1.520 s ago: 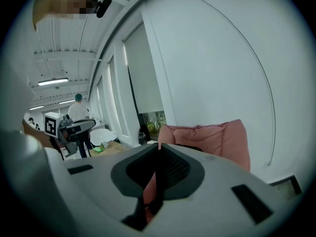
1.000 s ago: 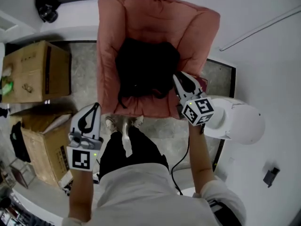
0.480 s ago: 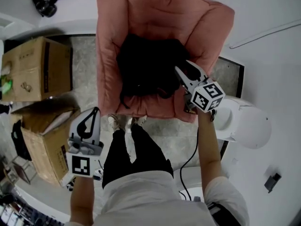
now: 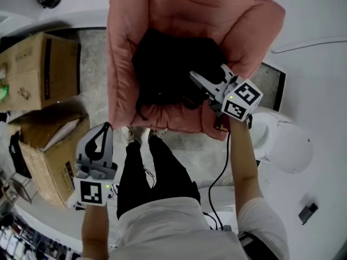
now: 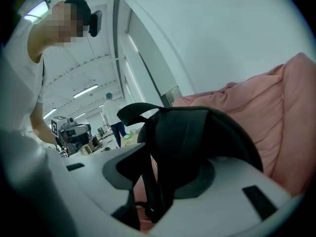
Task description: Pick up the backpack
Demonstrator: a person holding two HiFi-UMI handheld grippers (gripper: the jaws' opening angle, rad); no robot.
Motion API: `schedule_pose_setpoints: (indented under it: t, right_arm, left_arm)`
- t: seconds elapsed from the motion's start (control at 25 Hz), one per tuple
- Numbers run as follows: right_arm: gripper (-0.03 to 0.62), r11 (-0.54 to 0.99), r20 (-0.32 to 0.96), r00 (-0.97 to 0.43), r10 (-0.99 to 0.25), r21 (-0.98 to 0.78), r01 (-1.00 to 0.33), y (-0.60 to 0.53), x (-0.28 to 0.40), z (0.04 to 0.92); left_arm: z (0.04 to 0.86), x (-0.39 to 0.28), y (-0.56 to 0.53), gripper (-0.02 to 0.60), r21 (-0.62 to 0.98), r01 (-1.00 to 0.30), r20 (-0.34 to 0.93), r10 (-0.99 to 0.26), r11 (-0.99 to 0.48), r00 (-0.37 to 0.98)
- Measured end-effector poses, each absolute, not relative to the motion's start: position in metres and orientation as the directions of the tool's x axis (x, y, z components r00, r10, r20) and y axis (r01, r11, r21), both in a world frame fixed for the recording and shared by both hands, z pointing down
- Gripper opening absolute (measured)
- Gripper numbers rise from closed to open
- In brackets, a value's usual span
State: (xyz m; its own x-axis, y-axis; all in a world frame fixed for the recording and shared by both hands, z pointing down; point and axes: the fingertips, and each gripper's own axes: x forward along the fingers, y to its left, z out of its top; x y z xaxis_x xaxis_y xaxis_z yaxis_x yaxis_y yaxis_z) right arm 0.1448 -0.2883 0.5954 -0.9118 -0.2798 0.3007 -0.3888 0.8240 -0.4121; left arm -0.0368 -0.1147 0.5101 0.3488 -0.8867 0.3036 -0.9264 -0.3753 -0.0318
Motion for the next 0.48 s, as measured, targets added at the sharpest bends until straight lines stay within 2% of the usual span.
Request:
schedule_pose_setpoints:
  t: [0.48]
  right_arm:
    - [0.173, 0.828, 0.236, -0.941, -0.244, -0.454, -0.329, -0.291, 0.138, 0.582]
  left_arm:
    - [0.510, -0.047, -0.108, 0.017, -0.034, -0.937, 0.318, -0.892, -0.349, 0.321]
